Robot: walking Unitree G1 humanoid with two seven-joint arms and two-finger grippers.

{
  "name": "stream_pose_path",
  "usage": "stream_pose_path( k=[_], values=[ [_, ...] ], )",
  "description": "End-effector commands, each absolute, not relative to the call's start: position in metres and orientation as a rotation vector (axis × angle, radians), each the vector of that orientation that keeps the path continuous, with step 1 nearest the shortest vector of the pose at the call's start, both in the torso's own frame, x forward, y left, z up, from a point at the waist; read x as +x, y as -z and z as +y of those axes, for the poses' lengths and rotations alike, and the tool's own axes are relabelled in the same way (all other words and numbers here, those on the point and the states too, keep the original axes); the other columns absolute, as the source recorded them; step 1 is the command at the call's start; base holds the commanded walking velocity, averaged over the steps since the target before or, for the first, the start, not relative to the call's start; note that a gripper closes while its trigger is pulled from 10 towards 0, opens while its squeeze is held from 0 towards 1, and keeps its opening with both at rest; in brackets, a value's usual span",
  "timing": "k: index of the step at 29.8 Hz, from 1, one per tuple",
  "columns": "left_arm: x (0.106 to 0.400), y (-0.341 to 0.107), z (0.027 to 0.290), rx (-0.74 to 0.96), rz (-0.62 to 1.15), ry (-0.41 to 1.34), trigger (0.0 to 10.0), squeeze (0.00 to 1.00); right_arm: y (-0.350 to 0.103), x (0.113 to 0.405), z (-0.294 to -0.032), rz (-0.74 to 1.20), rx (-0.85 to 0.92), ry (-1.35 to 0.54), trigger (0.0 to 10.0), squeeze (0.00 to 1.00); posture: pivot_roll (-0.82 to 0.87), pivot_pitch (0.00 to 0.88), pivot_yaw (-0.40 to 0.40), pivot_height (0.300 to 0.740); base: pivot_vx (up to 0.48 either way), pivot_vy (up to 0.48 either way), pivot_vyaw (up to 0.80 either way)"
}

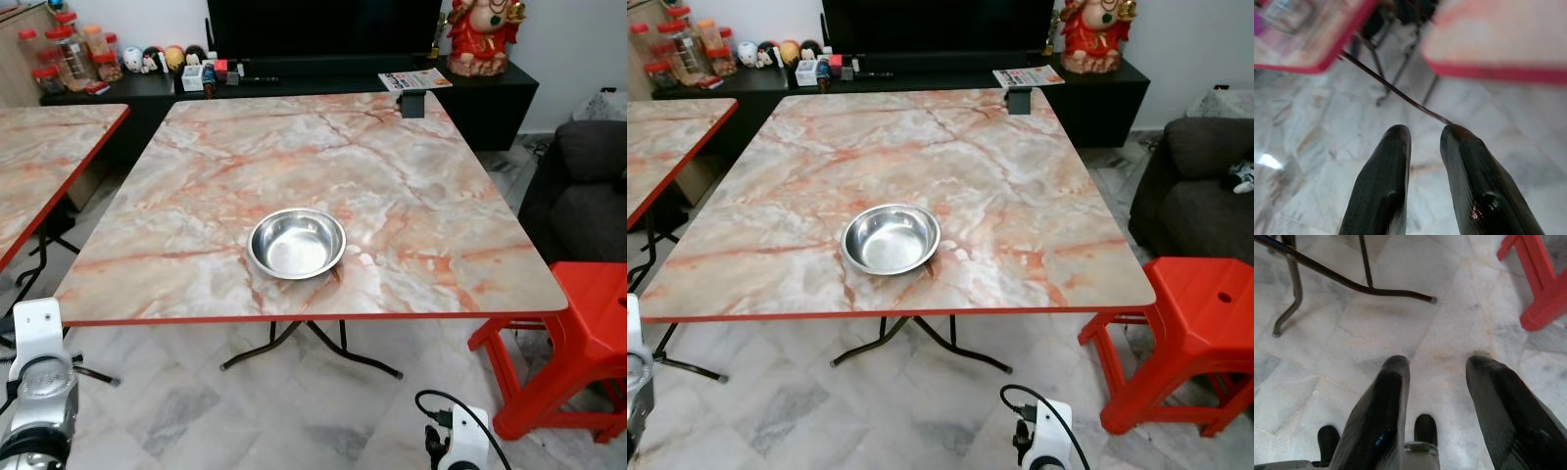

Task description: Setting the table

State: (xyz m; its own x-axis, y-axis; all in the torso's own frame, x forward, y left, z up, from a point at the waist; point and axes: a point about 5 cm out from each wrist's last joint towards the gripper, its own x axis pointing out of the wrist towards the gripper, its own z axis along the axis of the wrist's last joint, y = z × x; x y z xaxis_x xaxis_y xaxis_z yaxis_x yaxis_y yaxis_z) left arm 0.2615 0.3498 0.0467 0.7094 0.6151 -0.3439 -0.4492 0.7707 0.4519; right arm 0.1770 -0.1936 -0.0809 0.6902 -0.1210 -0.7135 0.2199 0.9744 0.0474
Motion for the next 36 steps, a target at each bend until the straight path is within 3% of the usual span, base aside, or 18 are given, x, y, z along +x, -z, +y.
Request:
stream_pose_path(
  k=[1, 4, 12, 22, 29, 36],
  values=[
    [0.258, -0.044, 0.353, 0.382, 0.542, -0.583, 10.0, 0.0, 0.081, 0.178, -0.192, 0.787, 0.131, 0.185, 10.0, 0.0, -0.01, 0.0, 0.037, 0.74, 0.0, 0.0, 0.0],
    [0.248, -0.024, 0.346, 0.512, 0.706, -0.42, 10.0, 0.0, 0.081, 0.177, -0.192, 0.792, 0.13, 0.185, 10.0, 0.0, 0.0, 0.0, 0.033, 0.74, 0.0, 0.0, 0.0],
    [0.229, 0.013, 0.32, 0.513, 0.913, -0.236, 10.0, 0.0, 0.081, 0.177, -0.194, 0.791, 0.132, 0.194, 10.0, 0.0, -0.01, 0.0, 0.035, 0.74, 0.0, 0.0, 0.0],
    [0.213, 0.041, 0.288, 0.397, 0.987, -0.152, 10.0, 0.0, 0.082, 0.176, -0.195, 0.797, 0.132, 0.195, 10.0, 0.0, 0.0, 0.0, 0.025, 0.74, 0.0, 0.0, 0.0],
    [0.22, 0.053, 0.244, 0.127, 0.893, -0.143, 10.0, 0.0, 0.083, 0.174, -0.194, 0.804, 0.139, 0.189, 10.0, 0.0, -0.01, 0.0, 0.023, 0.74, 0.0, 0.0, 0.0],
    [0.208, 0.067, 0.221, 0.081, 0.949, -0.108, 10.0, 0.0, 0.084, 0.171, -0.195, 0.818, 0.14, 0.191, 10.0, 0.0, -0.03, 0.0, 0.019, 0.74, 0.0, 0.0, 0.0]
  ],
)
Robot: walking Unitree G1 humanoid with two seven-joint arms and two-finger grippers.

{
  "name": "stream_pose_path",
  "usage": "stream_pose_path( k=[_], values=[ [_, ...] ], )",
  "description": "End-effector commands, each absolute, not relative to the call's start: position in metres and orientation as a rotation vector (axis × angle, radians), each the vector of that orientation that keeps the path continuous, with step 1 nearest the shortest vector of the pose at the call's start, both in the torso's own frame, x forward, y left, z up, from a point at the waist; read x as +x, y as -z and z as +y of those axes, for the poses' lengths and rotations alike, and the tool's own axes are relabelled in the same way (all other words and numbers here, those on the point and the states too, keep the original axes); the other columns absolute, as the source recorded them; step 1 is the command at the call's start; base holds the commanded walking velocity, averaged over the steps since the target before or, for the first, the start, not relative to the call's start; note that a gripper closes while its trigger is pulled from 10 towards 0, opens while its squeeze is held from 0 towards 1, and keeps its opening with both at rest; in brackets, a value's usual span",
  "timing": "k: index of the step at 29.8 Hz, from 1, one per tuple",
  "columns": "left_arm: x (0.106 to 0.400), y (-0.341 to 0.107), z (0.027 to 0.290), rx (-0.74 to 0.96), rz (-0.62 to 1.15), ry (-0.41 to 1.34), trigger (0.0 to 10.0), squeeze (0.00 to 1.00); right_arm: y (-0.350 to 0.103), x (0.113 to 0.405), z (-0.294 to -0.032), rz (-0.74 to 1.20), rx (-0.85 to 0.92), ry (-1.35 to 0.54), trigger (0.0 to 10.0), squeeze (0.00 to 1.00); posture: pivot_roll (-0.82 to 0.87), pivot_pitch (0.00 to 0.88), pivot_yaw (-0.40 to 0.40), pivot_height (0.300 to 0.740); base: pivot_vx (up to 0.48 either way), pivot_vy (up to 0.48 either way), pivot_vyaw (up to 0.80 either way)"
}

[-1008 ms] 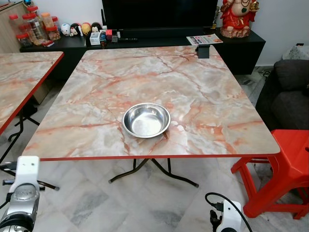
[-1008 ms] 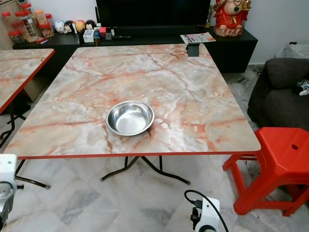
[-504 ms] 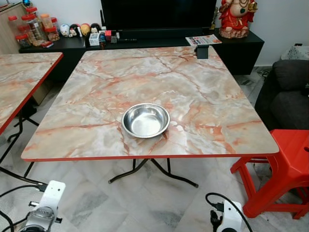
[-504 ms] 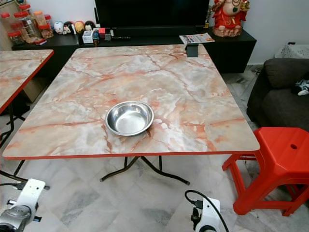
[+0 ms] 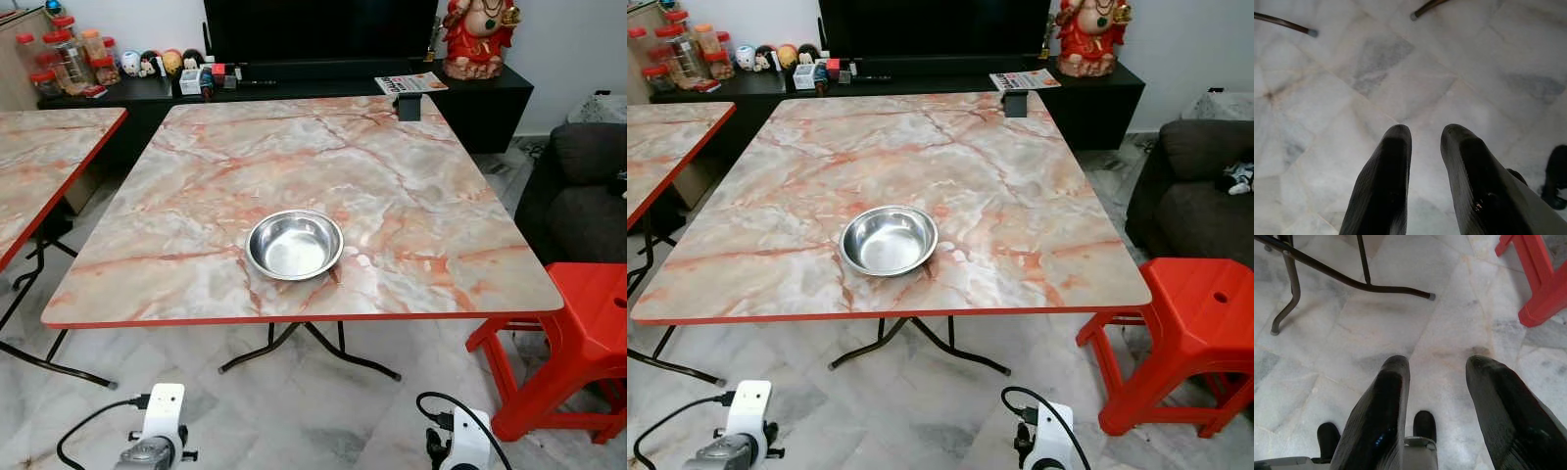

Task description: Setting the table

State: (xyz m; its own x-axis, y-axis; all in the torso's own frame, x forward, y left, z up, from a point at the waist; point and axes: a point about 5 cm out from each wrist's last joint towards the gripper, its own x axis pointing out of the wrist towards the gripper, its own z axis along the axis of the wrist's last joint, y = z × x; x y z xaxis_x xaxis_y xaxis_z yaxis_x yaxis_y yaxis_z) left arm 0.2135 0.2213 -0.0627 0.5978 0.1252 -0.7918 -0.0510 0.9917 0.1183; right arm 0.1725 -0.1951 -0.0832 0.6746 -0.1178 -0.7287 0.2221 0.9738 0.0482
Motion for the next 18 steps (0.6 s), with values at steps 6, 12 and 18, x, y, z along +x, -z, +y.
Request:
stream_pose_path(
  k=[6, 12, 18],
  values=[
    [0.198, 0.074, 0.209, 0.069, 0.962, -0.077, 10.0, 0.0, 0.084, 0.17, -0.197, 0.827, 0.127, 0.179, 10.0, 0.0, -0.02, 0.0, -0.004, 0.74, 0.0, 0.0, 0.0],
    [0.192, 0.079, 0.197, 0.053, 0.974, -0.065, 10.0, 0.0, 0.083, 0.172, -0.199, 0.827, 0.111, 0.16, 10.0, 0.0, -0.02, 0.0, -0.021, 0.74, 0.0, 0.0, 0.0],
    [0.189, 0.081, 0.195, 0.02, 0.982, -0.096, 10.0, 0.0, 0.081, 0.177, -0.2, 0.821, 0.102, 0.143, 10.0, 0.0, -0.01, 0.0, -0.031, 0.74, 0.0, 0.0, 0.0]
  ],
)
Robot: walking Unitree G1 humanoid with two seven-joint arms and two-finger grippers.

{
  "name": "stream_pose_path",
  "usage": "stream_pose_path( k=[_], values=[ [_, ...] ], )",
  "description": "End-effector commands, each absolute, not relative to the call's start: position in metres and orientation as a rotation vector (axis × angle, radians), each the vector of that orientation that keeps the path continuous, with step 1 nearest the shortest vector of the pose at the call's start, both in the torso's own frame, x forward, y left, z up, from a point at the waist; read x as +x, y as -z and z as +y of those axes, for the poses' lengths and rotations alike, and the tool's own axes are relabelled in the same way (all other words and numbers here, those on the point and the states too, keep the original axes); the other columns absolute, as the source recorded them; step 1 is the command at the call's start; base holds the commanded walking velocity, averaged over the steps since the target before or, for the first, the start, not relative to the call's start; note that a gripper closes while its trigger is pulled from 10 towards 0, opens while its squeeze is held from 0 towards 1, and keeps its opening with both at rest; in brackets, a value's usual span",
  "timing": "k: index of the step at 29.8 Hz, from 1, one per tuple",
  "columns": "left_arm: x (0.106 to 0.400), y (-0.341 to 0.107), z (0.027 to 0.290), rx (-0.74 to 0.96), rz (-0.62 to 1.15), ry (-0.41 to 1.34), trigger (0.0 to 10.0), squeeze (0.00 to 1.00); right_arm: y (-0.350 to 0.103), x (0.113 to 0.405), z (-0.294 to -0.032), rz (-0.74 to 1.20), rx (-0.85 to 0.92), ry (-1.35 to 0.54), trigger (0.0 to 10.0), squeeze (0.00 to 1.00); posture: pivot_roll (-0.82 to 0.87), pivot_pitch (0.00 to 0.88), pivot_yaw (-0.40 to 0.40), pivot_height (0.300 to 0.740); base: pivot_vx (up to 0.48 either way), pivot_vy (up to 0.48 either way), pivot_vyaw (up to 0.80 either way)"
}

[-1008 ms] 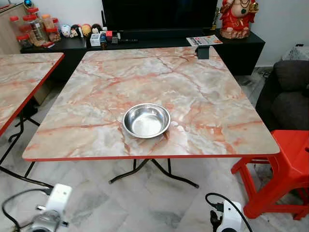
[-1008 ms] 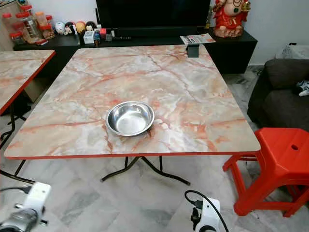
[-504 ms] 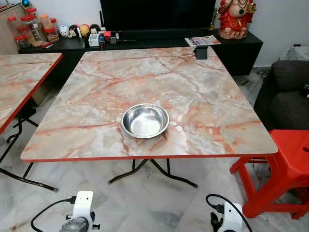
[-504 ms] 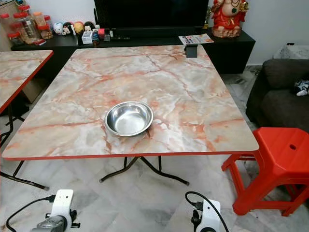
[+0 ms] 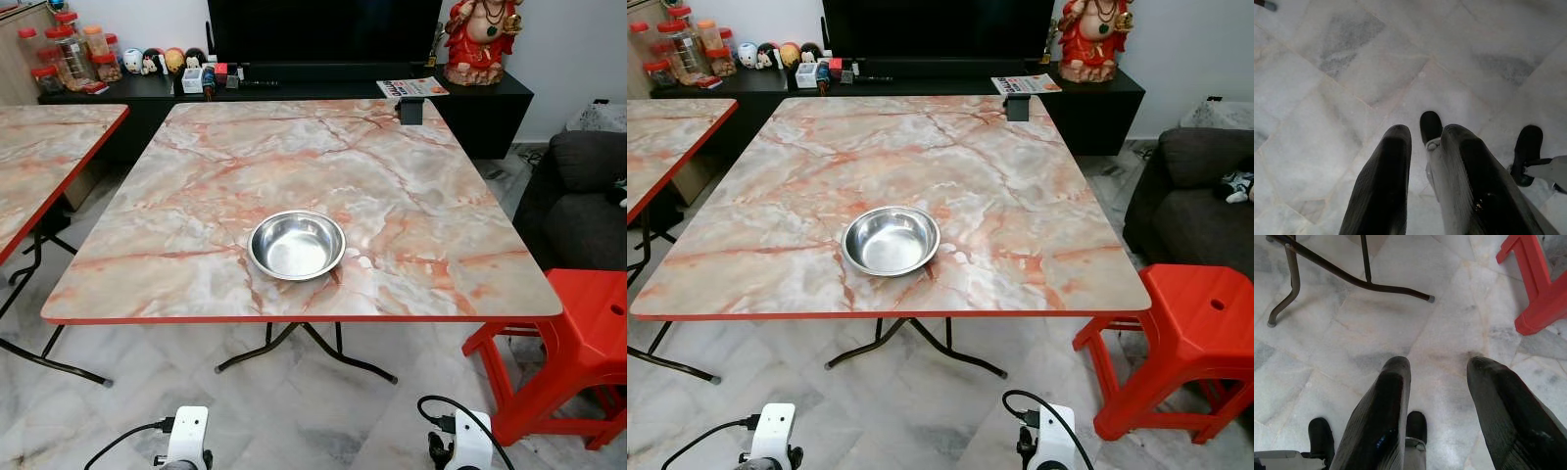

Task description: Setting the table

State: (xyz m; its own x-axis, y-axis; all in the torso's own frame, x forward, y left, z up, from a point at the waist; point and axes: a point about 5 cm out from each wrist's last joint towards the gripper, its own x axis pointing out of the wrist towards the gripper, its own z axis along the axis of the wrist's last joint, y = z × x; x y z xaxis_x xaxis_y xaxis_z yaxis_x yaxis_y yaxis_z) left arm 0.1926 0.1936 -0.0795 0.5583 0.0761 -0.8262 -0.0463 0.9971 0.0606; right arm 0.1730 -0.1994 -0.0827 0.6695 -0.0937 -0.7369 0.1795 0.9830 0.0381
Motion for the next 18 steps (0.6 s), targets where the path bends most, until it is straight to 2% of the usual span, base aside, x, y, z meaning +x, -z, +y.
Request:
stream_pose_path(
  k=[1, 18],
  values=[
    [0.1891, 0.0811, 0.1944, 0.017, 0.981, -0.096, 10.0, 0.0, 0.0809, 0.1771, -0.2005, 0.821, 0.101, 0.141, 10.0, 0.0, -0.01, 0.0, -0.031, 0.74, 0.0, 0.0, 0.0],
    [0.1904, 0.0807, 0.1913, 0.018, 0.965, -0.078, 10.0, 0.0, 0.0807, 0.1789, -0.1968, 0.819, 0.106, 0.141, 10.0, 0.0, -0.02, 0.0, -0.006, 0.74, 0.0, 0.0, 0.0]
  ],
)
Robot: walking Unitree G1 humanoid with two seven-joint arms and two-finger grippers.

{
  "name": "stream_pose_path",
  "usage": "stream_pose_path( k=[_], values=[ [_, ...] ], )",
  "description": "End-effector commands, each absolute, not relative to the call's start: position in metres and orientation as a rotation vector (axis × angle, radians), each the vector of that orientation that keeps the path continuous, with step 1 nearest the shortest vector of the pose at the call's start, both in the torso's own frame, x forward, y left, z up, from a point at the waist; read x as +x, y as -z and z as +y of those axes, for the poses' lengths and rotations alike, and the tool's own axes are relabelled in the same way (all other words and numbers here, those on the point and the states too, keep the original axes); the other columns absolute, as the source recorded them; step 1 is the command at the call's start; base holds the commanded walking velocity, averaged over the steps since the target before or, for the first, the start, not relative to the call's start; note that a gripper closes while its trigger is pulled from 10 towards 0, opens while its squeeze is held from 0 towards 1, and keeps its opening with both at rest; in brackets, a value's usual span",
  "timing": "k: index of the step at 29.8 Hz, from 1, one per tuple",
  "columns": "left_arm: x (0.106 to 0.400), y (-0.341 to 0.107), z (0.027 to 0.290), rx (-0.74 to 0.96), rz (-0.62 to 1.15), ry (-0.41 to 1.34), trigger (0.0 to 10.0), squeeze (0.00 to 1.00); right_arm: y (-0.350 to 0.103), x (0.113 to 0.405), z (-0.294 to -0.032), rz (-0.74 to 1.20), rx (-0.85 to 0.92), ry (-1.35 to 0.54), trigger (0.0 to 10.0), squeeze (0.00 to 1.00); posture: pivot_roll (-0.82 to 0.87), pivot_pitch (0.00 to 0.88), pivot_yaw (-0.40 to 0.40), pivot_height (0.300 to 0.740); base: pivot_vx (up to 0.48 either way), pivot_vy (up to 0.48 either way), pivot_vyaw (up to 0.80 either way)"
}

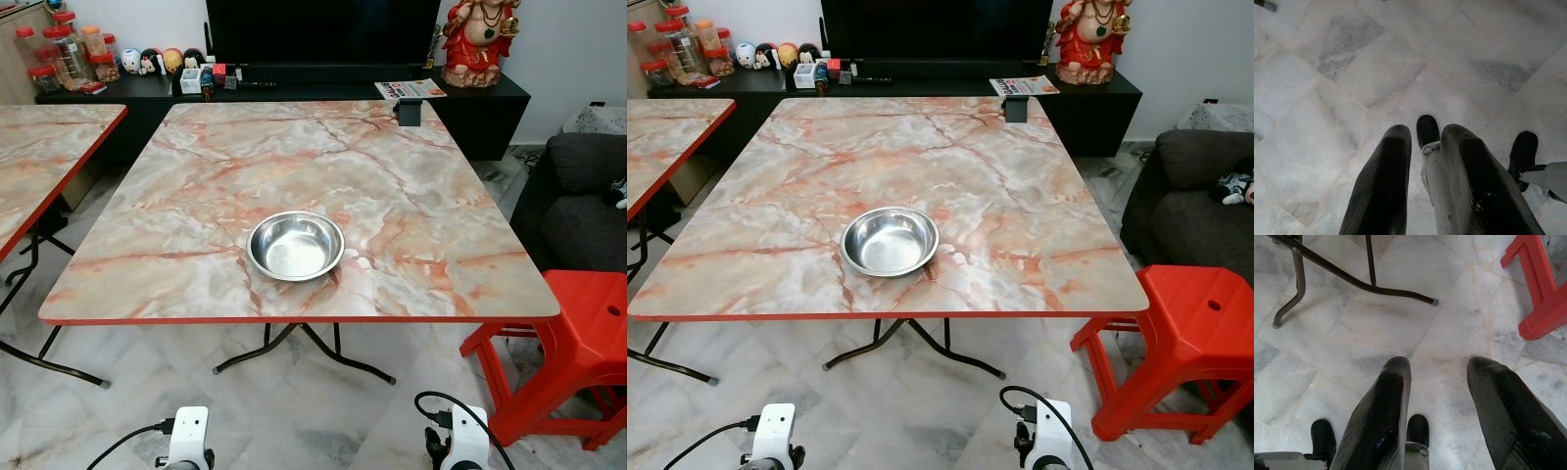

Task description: Setting the table

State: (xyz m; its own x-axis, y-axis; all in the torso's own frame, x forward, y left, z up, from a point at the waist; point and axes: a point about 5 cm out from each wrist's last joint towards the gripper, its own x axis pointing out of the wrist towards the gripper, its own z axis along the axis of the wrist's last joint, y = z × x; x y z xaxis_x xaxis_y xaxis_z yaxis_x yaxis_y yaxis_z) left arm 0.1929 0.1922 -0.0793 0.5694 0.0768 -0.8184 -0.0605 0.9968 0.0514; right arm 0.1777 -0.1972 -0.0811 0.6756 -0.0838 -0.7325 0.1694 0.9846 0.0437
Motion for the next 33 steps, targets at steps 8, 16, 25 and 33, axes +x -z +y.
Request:
stream_pose_path(
  k=[8, 16, 25, 33],
  values=[
    [0.1878, 0.0815, 0.1953, 0.002, 0.97, -0.118, 10.0, 0.0, 0.0806, 0.1794, -0.1965, 0.818, 0.119, 0.151, 10.0, 0.0, -0.01, 0.0, -0.017, 0.74, 0.0, 0.0, 0.0],
    [0.187, 0.0817, 0.1967, 0.01, 0.974, -0.117, 10.0, 0.0, 0.0806, 0.1779, -0.1998, 0.814, 0.078, 0.176, 10.0, 0.0, -0.01, 0.0, -0.012, 0.74, 0.0, 0.27, 0.14],
    [0.1869, 0.0815, 0.1984, 0.019, 0.974, -0.116, 10.0, 0.0, 0.0823, 0.1751, -0.1988, 0.826, 0.118, 0.189, 10.0, 0.0, -0.01, 0.0, -0.008, 0.74, 0.0, 0.409, 0.27],
    [0.188, 0.081, 0.1981, 0.02, 0.971, -0.113, 10.0, 0.0, 0.0827, 0.176, -0.1951, 0.83, 0.128, 0.178, 10.0, 0.0, -0.01, 0.0, -0.008, 0.74, 0.0, 0.401, 0.0]
  ],
)
